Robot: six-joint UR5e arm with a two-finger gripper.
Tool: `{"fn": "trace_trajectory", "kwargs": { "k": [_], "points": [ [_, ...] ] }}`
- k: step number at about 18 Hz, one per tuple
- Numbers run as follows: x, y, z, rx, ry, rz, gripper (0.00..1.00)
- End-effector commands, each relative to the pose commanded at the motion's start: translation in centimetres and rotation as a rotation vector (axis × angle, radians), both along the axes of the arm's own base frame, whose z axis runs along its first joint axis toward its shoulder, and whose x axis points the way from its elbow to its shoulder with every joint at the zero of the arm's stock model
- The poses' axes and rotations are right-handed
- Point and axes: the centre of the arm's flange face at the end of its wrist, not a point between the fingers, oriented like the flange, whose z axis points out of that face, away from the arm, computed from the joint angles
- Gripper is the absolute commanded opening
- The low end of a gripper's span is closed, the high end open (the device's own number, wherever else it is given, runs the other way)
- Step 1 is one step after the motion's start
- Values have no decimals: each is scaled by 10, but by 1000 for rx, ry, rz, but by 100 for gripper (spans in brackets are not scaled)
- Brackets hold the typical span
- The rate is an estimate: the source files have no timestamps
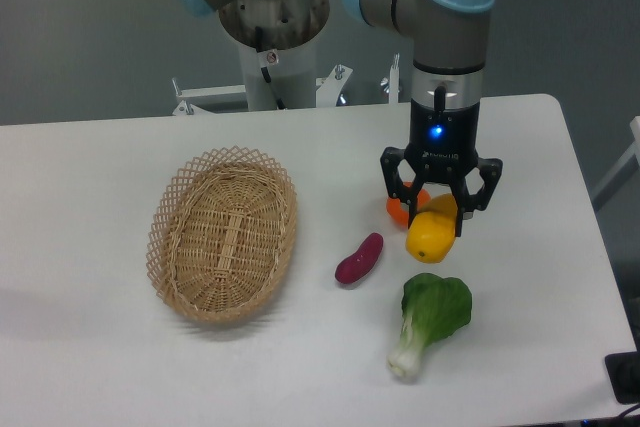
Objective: Place the mango in the basket
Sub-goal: 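Carry the held yellow mango with the gripper over the wicker basket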
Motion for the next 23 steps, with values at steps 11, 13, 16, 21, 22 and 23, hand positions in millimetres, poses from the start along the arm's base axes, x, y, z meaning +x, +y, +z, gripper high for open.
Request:
{"fn": "trace_trajectory", "kwargs": {
  "k": [11,13,16,21,22,23],
  "points": [
    [35,11,-2,1,-30,10,40],
    [49,24,-7,1,-61,30,39],
    [76,46,-12,-16,-77,44,39],
    [153,86,-38,-72,-135,61,39],
    [171,90,-52,-98,-142,55,39],
    [189,92,-64,-129,-143,43,39]
  ]
}}
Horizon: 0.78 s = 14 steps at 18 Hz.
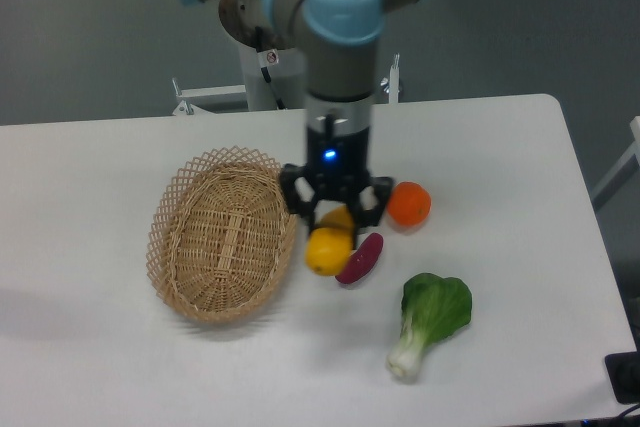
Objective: Place the mango in the basket
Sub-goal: 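Carry the held yellow mango with the gripper over the wicker basket, then lower the mango into the basket and open the gripper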
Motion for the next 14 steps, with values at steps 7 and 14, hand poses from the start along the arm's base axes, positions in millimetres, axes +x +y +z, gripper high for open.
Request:
{"fn": "trace_trajectory", "kwargs": {
  "k": [7,14],
  "points": [
    [87,30,-72,-149,-42,-77,39],
    [113,39,-110,-259,10,-136,39]
  ]
}}
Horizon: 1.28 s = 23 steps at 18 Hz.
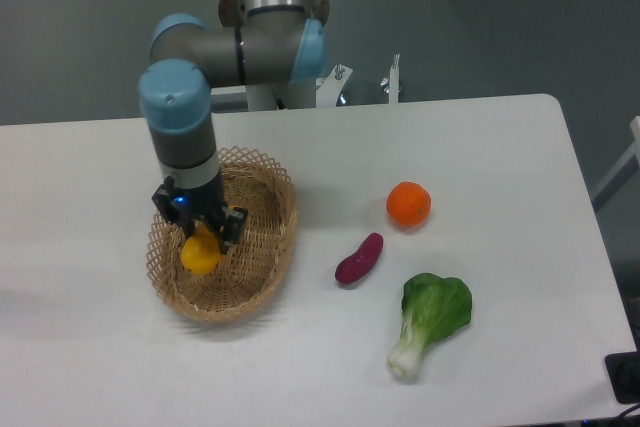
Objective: Place the mango in the basket
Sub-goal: 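Lower the mango into the basket and open the gripper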
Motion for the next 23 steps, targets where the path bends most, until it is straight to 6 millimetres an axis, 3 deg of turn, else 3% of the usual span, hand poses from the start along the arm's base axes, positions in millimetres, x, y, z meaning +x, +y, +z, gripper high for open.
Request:
{"fn": "trace_trajectory", "kwargs": {
  "k": [9,12,13,14,15,19,23],
  "points": [
    [7,1,-5,-10,-1,-12,42],
    [6,1,-4,-14,10,-10,53],
    [5,1,-2,-10,17,-9,77],
    [3,2,-1,-9,21,-9,94],
    [2,4,1,-8,30,-8,100],
    [-4,4,9,4,44,3,100],
    [-33,-3,23,24,58,65,100]
  ]
}}
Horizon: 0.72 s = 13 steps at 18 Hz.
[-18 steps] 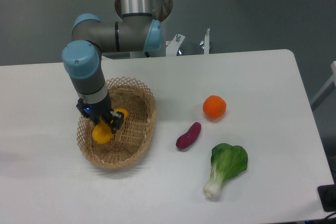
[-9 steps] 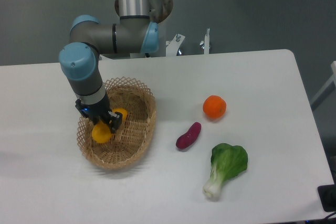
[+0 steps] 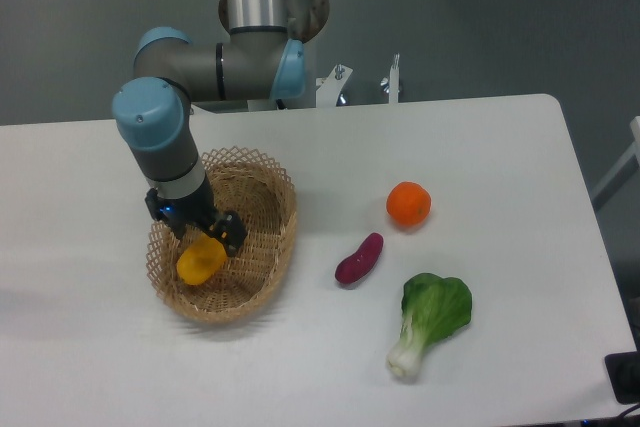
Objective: Place the mango in the basket
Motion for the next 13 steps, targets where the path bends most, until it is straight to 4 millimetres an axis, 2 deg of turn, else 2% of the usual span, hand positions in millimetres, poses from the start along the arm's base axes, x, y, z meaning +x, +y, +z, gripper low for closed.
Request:
{"fn": "trace_trajectory", "kwargs": {
  "k": [4,7,9,13],
  "points": [
    [-44,-6,19,36,21,61,100],
    [-88,-17,54,83,66,128,100],
    [-113,-28,62,71,85,99,100],
    [-153,-73,96,8,93,0,100]
  ]
}}
